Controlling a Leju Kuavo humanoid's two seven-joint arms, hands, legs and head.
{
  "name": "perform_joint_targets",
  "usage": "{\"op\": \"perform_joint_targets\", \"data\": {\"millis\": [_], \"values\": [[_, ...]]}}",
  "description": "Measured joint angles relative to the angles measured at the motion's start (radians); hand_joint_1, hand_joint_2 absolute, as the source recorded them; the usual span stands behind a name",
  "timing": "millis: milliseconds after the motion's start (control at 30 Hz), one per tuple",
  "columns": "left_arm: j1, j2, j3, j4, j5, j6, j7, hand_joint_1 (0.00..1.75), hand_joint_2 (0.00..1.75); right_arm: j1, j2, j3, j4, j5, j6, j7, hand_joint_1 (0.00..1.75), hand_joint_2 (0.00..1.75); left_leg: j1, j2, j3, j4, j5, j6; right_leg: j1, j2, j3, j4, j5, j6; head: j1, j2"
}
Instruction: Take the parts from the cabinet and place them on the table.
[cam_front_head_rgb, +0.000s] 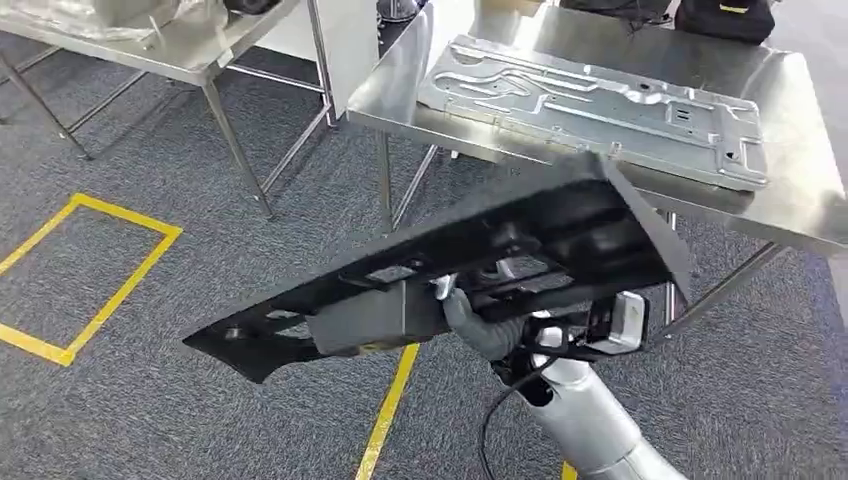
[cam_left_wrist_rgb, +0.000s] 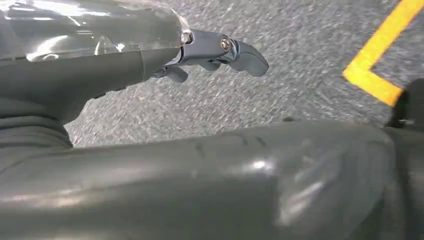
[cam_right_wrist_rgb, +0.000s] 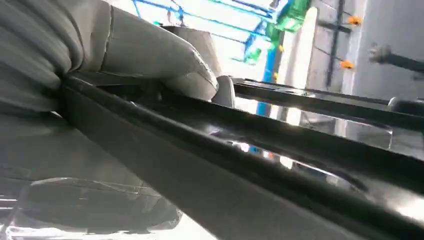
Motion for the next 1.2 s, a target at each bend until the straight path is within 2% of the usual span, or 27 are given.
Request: {"op": "perform_joint_targets", "data": {"millis": [33, 67, 100, 167, 200, 233, 267, 333, 367, 400, 433, 500, 533, 567, 633, 700, 767, 833, 867, 900, 933, 967, 1000, 1033, 1067, 1100, 1200], "values": [[0.001, -0.001, 0.0, 0.0, 0.0, 0.001, 0.0, 0.0, 0.0, 0.022, -0.002, -0.009, -0.021, 0.006, 0.0, 0.0, 1.75, 1.75, -0.003, 0.007, 0.006, -0.001, -0.005, -0.006, 0.006, -0.053, 0.03, -0.064, 0.005, -0.004, 0.0, 0.0], [0.002, -0.002, 0.0, 0.0, 0.0, 0.002, 0.002, 0.0, 0.0, 0.04, -0.003, -0.016, -0.042, 0.013, -0.001, 0.008, 1.75, 1.75, -0.011, 0.017, 0.007, 0.003, -0.011, -0.015, 0.019, -0.063, 0.033, -0.073, -0.002, -0.011, 0.0, 0.0], [0.002, -0.002, 0.0, 0.0, 0.0, 0.003, 0.005, 0.0, 0.0, 0.06, -0.003, -0.024, -0.06, 0.015, -0.004, 0.016, 1.75, 1.75, -0.011, 0.029, 0.01, 0.001, -0.013, -0.019, 0.018, -0.041, 0.03, -0.071, -0.001, -0.016, 0.0, 0.0], [-0.001, -0.003, -0.003, 0.0, 0.0, 0.006, 0.013, 0.0, 0.0, 0.089, -0.003, -0.047, -0.093, 0.018, -0.011, 0.039, 1.75, 1.75, -0.012, 0.053, 0.021, -0.007, -0.018, -0.029, 0.019, -0.017, 0.03, -0.073, -0.002, -0.025, 0.0, 0.0], [-0.004, -0.004, -0.005, 0.0, 0.0, 0.008, 0.019, 0.0, 0.0, 0.099, -0.004, -0.058, -0.107, 0.018, -0.013, 0.046, 1.75, 1.75, -0.008, 0.052, 0.023, -0.002, -0.026, -0.038, 0.011, -0.004, 0.037, -0.082, 0.002, -0.033, 0.0, 0.0], [-0.007, -0.004, -0.008, 0.0, 0.0, 0.011, 0.022, 0.0, 0.0, 0.108, -0.005, -0.07, -0.12, 0.017, -0.012, 0.049, 1.75, 1.75, -0.006, 0.012, 0.019, 0.02, -0.041, -0.041, 0.009, 0.005, 0.041, -0.085, 0.002, -0.037, 0.0, 0.0], [-0.006, -0.004, -0.01, 0.0, 0.0, 0.014, 0.022, 0.0, 0.0, 0.111, -0.006, -0.074, -0.126, 0.017, -0.012, 0.05, 1.75, 1.75, -0.005, -0.017, -0.007, 0.076, -0.074, -0.041, 0.008, 0.015, 0.042, -0.084, 0.001, -0.043, 0.0, 0.0], [-0.004, -0.004, -0.019, 0.0, 0.002, 0.014, 0.026, 0.0, 0.0, 0.124, -0.007, -0.083, -0.135, 0.016, -0.011, 0.051, 1.75, 1.75, -0.004, -0.038, -0.091, 0.24, -0.148, -0.043, 0.01, 0.04, 0.043, -0.084, -0.001, -0.05, 0.0, 0.0], [-0.003, -0.004, -0.021, 0.0, 0.002, 0.014, 0.027, 0.0, 0.0, 0.133, -0.008, -0.086, -0.137, 0.016, -0.01, 0.053, 1.75, 1.75, -0.004, -0.042, -0.126, 0.303, -0.162, -0.044, 0.012, 0.052, 0.044, -0.083, -0.002, -0.051, 0.0, 0.0], [-0.002, -0.004, -0.023, 0.0, 0.0, 0.014, 0.027, 0.0, 0.0, 0.139, -0.008, -0.089, -0.138, 0.016, -0.009, 0.056, 1.75, 1.75, -0.004, -0.042, -0.144, 0.323, -0.153, -0.043, 0.014, 0.066, 0.044, -0.081, -0.002, -0.052, 0.0, 0.0], [-0.002, -0.005, -0.023, 0.0, 0.0, 0.014, 0.028, 0.0, 0.0, 0.143, -0.01, -0.089, -0.139, 0.017, -0.009, 0.058, 1.75, 1.75, -0.005, -0.043, -0.136, 0.291, -0.119, -0.04, 0.016, 0.079, 0.046, -0.079, -0.003, -0.052, 0.0, 0.0], [-0.005, -0.004, -0.023, 0.0, 0.0, 0.014, 0.029, 0.0, 0.0, 0.148, -0.011, -0.093, -0.141, 0.016, -0.007, 0.058, 1.75, 1.75, -0.006, -0.058, -0.063, 0.113, -0.011, -0.027, 0.019, 0.105, 0.052, -0.077, -0.006, -0.051, 0.0, 0.0], [-0.005, -0.003, -0.023, 0.0, 0.0, 0.014, 0.03, 0.0, 0.0, 0.15, -0.011, -0.096, -0.142, 0.016, -0.005, 0.056, 1.75, 1.75, -0.008, -0.095, -0.03, 0.029, 0.02, -0.017, 0.016, 0.114, 0.054, -0.077, -0.007, -0.049, 0.0, 0.0], [-0.005, -0.002, -0.023, 0.0, 0.0, 0.014, 0.031, 0.0, 0.0, 0.153, -0.013, -0.1, -0.142, 0.015, 0.0, 0.052, 1.75, 1.75, -0.006, -0.13, -0.023, 0.016, 0.006, -0.012, 0.017, 0.12, 0.051, -0.076, -0.007, -0.045, 0.0, 0.0], [-0.006, -0.003, -0.023, 0.0, 0.001, 0.014, 0.031, 0.0, 0.0, 0.162, -0.018, -0.105, -0.141, 0.013, 0.004, 0.036, 1.75, 1.75, -0.017, -0.11, -0.018, 0.006, 0.012, -0.013, 0.008, 0.139, 0.043, -0.073, -0.006, -0.03, 0.0, 0.0], [-0.009, -0.003, -0.023, 0.0, 0.001, 0.014, 0.032, 0.0, 0.0, 0.167, -0.024, -0.113, -0.141, 0.013, 0.013, 0.023, 1.75, 1.75, -0.009, -0.095, -0.012, -0.008, 0.018, -0.001, 0.011, 0.156, 0.042, -0.077, -0.003, -0.017, 0.0, 0.0], [-0.012, -0.007, -0.023, 0.0, 0.002, 0.013, 0.031, 0.0, 0.0, 0.165, -0.032, -0.121, -0.142, 0.013, 0.019, 0.019, 1.75, 1.75, -0.006, -0.072, -0.002, -0.021, 0.024, 0.009, 0.014, 0.066, 0.022, -0.026, -0.044, -0.005, 0.0, 0.0], [-0.009, -0.007, -0.023, 0.0, 0.002, 0.006, 0.031, 0.0, 0.0, 0.164, -0.036, -0.124, -0.142, 0.013, 0.019, 0.019, 1.75, 1.75, -0.007, -0.051, -0.001, -0.02, 0.022, 0.011, 0.005, 0.04, -0.053, 0.124, -0.118, 0.007, 0.0, 0.0], [-0.008, -0.007, -0.023, 0.0, 0.002, 0.002, 0.031, 0.0, 0.0, 0.163, -0.039, -0.126, -0.14, 0.012, 0.019, 0.019, 1.75, 1.75, -0.006, -0.039, -0.002, -0.02, 0.02, 0.01, 0.0, 0.037, -0.086, 0.185, -0.138, 0.011, 0.0, 0.0], [-0.008, -0.007, -0.024, 0.0, 0.002, -0.001, 0.031, 0.0, 0.0, 0.163, -0.043, -0.13, -0.139, 0.012, 0.02, 0.019, 1.75, 1.75, -0.005, -0.03, -0.001, -0.019, 0.019, 0.009, -0.004, 0.035, -0.102, 0.213, -0.135, 0.015, 0.0, 0.0], [-0.008, -0.008, -0.024, 0.0, 0.001, -0.002, 0.031, 0.0, 0.0, 0.163, -0.048, -0.134, -0.137, 0.01, 0.02, 0.019, 1.75, 1.75, -0.004, -0.019, 0.001, -0.018, 0.017, 0.006, -0.009, 0.032, -0.093, 0.193, -0.11, 0.019, 0.0, 0.0], [-0.01, -0.009, -0.024, 0.0, 0.001, -0.004, 0.031, 0.0, 0.0, 0.163, -0.051, -0.139, -0.137, 0.008, 0.02, 0.019, 1.75, 1.75, -0.002, -0.009, 0.003, -0.017, 0.013, 0.003, -0.013, 0.027, -0.061, 0.129, -0.07, 0.022, 0.0, 0.0], [-0.011, -0.01, -0.024, 0.0, 0.001, -0.005, 0.031, 0.0, 0.0, 0.162, -0.053, -0.142, -0.137, 0.006, 0.02, 0.018, 1.75, 1.75, 0.0, -0.001, 0.007, -0.016, 0.009, -0.002, -0.014, 0.015, -0.015, 0.042, -0.028, 0.024, 0.0, 0.0], [-0.011, -0.011, -0.024, 0.0, 0.001, -0.006, 0.031, 0.0, 0.0, 0.16, -0.056, -0.145, -0.137, 0.003, 0.02, 0.016, 1.75, 1.75, 0.002, 0.008, 0.012, -0.012, 0.004, -0.009, -0.015, -0.011, 0.036, -0.05, 0.008, 0.026, 0.0, 0.0], [-0.012, -0.009, -0.024, 0.0, 0.001, -0.008, 0.031, 0.0, 0.0, 0.158, -0.058, -0.148, -0.135, 0.001, 0.02, 0.014, 1.75, 1.75, -0.003, 0.013, 0.013, -0.011, 0.0, -0.016, -0.007, -0.042, 0.044, -0.067, -0.012, 0.015, 0.0, 0.0], [-0.012, -0.01, -0.024, 0.0, 0.001, -0.008, 0.03, 0.0, 0.0, 0.157, -0.06, -0.149, -0.135, 0.0, 0.021, 0.011, 1.75, 1.75, -0.009, 0.02, 0.015, -0.005, -0.006, -0.025, -0.005, -0.032, 0.042, -0.074, -0.003, 0.004, 0.0, 0.0], [-0.016, -0.01, -0.025, -0.001, 0.0, -0.017, 0.031, 0.0, 0.0, 0.157, -0.065, -0.155, -0.134, -0.002, 0.02, 0.005, 1.75, 1.75, -0.006, 0.046, 0.027, -0.012, -0.011, -0.043, -0.003, 0.001, 0.04, -0.074, -0.005, -0.016, 0.0, 0.0]]}}
